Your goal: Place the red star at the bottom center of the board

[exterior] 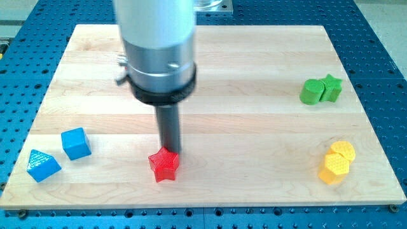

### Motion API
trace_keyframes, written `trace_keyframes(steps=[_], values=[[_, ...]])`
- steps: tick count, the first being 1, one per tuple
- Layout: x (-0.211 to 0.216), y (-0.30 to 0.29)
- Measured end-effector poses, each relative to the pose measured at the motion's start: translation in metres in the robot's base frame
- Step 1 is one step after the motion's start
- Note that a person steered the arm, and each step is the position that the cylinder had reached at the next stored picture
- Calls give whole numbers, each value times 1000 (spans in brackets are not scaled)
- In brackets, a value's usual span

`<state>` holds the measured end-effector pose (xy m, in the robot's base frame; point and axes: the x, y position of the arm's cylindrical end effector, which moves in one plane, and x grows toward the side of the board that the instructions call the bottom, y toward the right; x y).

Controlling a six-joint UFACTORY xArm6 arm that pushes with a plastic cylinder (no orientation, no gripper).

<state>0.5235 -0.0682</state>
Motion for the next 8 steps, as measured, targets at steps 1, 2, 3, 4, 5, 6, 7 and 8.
trace_keyframes(steps=[1,2,3,4,5,6,7,8], values=[[11,-43],[56,-19],[58,3],[14,-11],[19,25],[28,38],[-31,6],[-129,-15]])
